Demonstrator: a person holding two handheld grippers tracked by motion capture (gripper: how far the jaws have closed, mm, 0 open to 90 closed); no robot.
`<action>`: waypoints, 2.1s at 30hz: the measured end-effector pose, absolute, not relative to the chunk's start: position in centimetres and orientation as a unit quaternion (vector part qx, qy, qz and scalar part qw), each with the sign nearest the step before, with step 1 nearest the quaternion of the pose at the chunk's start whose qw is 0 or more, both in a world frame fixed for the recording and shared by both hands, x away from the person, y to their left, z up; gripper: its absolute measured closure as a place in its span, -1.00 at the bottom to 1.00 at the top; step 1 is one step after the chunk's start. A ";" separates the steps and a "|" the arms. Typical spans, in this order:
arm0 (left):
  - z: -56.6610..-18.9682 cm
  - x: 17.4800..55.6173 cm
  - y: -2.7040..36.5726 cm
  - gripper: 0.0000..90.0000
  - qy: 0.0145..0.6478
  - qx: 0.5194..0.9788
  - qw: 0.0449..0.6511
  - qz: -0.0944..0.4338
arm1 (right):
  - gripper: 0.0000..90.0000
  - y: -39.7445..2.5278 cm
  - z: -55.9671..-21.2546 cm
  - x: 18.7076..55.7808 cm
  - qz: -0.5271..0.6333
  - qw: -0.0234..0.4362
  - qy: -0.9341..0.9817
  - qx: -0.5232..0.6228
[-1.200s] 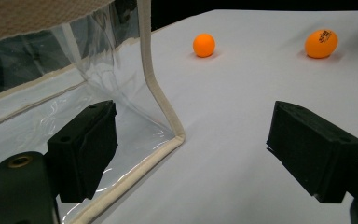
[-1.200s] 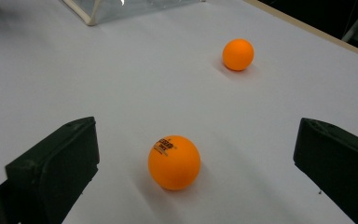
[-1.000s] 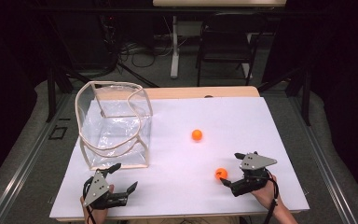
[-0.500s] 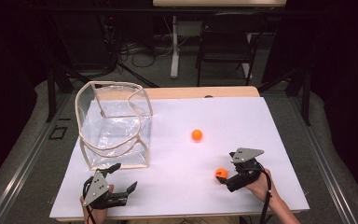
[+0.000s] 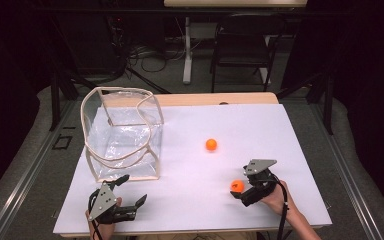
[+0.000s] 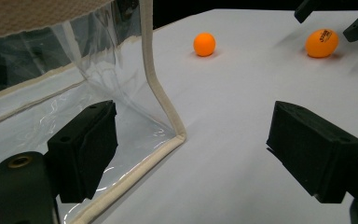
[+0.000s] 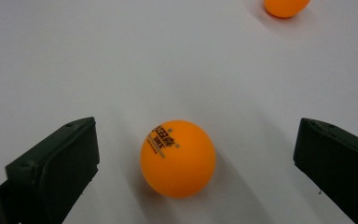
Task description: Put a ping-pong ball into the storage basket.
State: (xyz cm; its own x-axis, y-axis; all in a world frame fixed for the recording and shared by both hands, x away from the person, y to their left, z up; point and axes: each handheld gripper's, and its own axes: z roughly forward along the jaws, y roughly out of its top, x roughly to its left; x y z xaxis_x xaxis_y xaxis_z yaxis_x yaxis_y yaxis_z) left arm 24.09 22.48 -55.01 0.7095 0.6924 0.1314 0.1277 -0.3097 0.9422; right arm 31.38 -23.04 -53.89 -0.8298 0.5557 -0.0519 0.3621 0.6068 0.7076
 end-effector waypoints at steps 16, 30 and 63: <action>-55.0 23.9 22.5 -0.65 0.270 0.763 0.521 0.270 | -0.26 -22.5 -54.5 30.5 0.327 0.146 0.897 0.259; -55.0 23.8 22.5 -0.65 0.269 0.764 0.521 0.270 | 0.13 -22.6 -54.8 30.5 0.314 0.143 0.901 0.262; -55.0 23.8 22.5 -0.65 0.270 0.763 0.521 0.271 | 0.14 -21.6 -52.7 30.4 0.387 0.166 0.871 0.254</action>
State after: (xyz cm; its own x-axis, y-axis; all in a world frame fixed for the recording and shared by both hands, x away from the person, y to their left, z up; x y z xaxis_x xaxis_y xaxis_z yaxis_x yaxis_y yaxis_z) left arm 23.83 22.49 -55.03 0.7075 0.6941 0.1326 0.1301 -0.3124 0.9410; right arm 30.38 -21.62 -52.67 -0.8165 0.5699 -0.0926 0.3135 0.5723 0.7577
